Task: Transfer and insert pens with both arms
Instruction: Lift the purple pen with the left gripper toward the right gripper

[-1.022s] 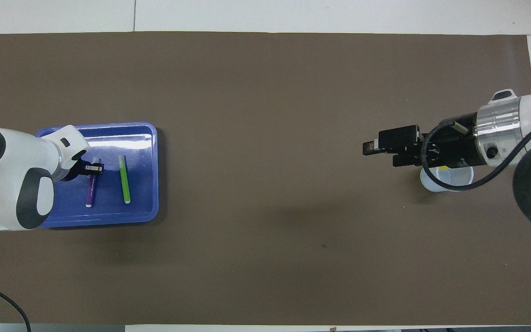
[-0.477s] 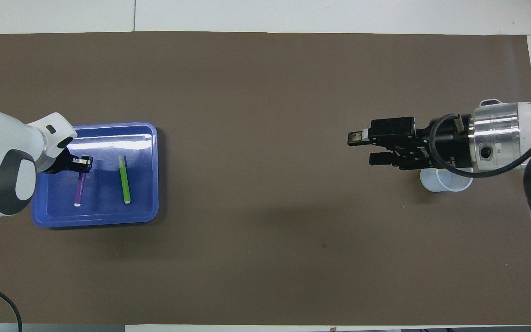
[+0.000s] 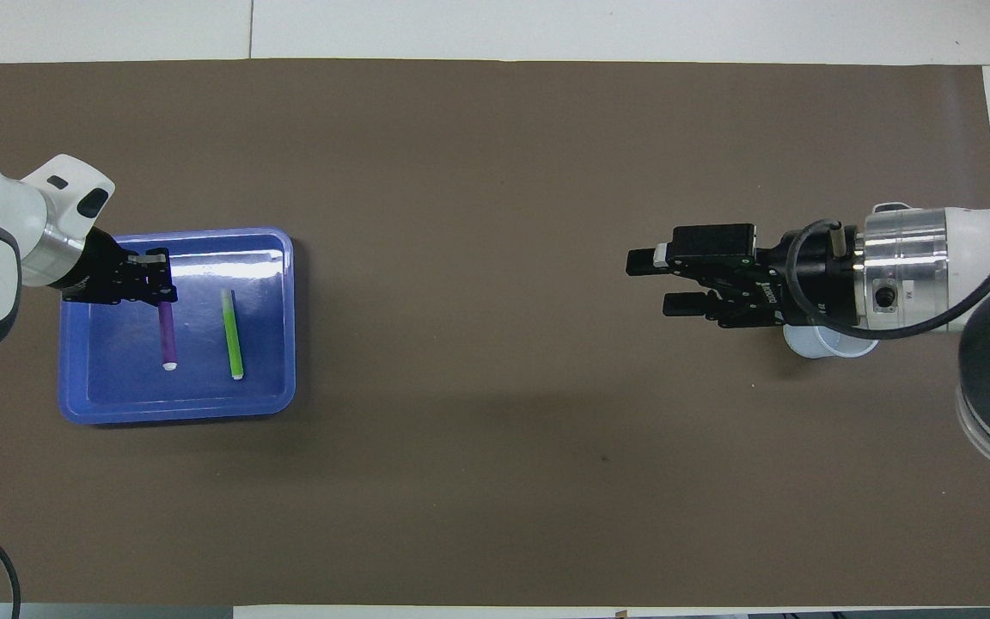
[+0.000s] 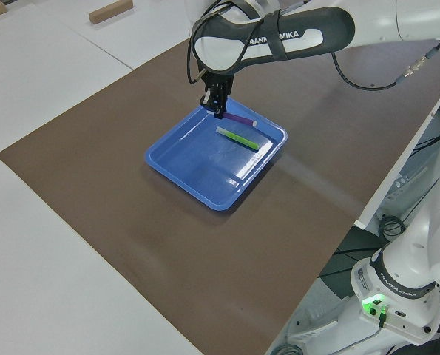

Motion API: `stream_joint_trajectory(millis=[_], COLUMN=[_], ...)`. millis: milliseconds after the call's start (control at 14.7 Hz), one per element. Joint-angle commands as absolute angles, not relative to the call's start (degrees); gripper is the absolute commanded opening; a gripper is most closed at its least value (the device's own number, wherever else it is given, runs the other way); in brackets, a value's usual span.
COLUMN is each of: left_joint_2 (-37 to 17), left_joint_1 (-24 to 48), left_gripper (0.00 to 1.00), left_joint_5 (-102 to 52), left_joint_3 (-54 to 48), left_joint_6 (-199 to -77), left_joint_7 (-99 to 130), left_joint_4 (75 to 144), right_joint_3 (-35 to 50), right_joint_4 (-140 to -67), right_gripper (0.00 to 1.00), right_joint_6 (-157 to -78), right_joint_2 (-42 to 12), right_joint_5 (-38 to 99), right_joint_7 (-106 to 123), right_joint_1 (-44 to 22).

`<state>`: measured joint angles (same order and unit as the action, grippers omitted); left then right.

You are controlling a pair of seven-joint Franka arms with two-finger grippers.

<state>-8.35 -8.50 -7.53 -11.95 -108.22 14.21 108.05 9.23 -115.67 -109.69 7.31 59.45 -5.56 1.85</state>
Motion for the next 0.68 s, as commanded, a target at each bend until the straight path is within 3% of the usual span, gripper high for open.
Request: stream_joint_trajectory(millis=[0, 409, 613], left_joint_2=[-9.23, -6.77, -5.54], left_joint_1=[-3.8, 4.56, 6.32], left_gripper=[0.0, 0.0, 0.0], left_joint_5=[-11.68, -20.9, -24.42], left_joint_3=[-11.69, -12.92, -14.5], left_joint_6=[-102.58, -102.3, -104.5], left_joint_7=[28.86, 68.22, 82.92], left_joint_4=[101.97, 99.32, 99.49], right_joint_3=[11.33, 15.47, 15.91], right_joint_4=[-117.33, -117.95, -119.62], right_gripper=[1.0, 1.0, 1.0], right_joint_6=[-112.93, -119.52, -124.43], right_joint_2=[8.7, 8.7, 9.14], right_joint_5=[60.82, 60.91, 60.91], right_joint_7=[-7.64, -10.46, -10.63], right_joint_1=[2.37, 2.29, -1.66])
